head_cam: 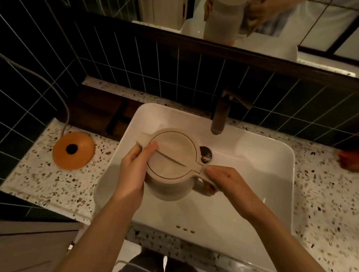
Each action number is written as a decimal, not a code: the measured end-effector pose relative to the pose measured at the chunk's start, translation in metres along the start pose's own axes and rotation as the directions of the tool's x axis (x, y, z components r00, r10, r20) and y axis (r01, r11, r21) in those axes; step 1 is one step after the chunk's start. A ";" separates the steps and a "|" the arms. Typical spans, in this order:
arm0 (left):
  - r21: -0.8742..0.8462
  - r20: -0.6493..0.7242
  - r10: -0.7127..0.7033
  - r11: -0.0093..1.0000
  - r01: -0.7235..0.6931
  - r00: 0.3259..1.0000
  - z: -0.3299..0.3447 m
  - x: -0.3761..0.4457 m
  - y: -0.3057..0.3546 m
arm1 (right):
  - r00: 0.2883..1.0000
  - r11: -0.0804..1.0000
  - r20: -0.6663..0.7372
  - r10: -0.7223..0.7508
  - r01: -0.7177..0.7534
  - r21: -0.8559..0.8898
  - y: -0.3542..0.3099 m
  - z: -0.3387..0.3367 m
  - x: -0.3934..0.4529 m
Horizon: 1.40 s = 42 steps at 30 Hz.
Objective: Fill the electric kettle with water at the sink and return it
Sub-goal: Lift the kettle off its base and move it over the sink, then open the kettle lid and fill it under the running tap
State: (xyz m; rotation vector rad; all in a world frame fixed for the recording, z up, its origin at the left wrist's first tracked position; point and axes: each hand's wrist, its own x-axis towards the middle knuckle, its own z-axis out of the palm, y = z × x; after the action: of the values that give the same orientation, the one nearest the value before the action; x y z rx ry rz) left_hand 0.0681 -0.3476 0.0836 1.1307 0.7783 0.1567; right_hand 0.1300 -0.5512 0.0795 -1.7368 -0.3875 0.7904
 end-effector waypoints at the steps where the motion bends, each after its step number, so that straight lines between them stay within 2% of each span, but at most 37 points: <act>1: 0.005 0.003 0.000 1.000 0.000 1.000 0.001 -0.002 -0.001 | 1.000 1.000 0.001 0.005 -0.005 -0.001 0.002 -0.001 -0.002; 10: 0.072 -0.021 -0.015 0.997 0.016 1.000 0.000 0.000 -0.010 | 0.999 0.996 -0.030 0.017 -0.014 0.089 0.012 0.004 -0.010; 20: 0.264 0.033 0.084 0.960 -0.090 0.996 -0.011 0.002 -0.007 | 0.996 0.988 -0.087 0.026 -0.012 0.153 0.019 0.018 -0.008; 26: 0.297 0.055 0.132 0.944 -0.143 0.990 -0.021 0.004 -0.004 | 0.995 0.983 -0.089 0.033 -0.016 0.183 0.020 0.028 -0.005; 33: 0.414 0.070 0.221 0.881 -0.230 0.973 -0.035 0.006 -0.002 | 0.995 0.982 -0.079 0.057 -0.041 0.186 0.020 0.040 0.001; 39: 0.387 0.091 0.168 0.902 -0.190 0.982 -0.037 0.010 0.003 | 0.991 0.980 -0.104 0.080 -0.060 0.188 0.017 0.041 0.003; 42: 0.417 0.085 0.230 0.876 -0.244 0.970 -0.036 0.007 0.008 | 0.991 0.980 -0.109 0.074 -0.052 0.190 0.016 0.042 0.005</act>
State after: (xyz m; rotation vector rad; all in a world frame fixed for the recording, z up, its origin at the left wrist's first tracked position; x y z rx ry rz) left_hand 0.0528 -0.3137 0.0801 1.6434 0.6573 0.1778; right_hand 0.1030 -0.5226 0.0570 -1.6161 -0.1744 0.7434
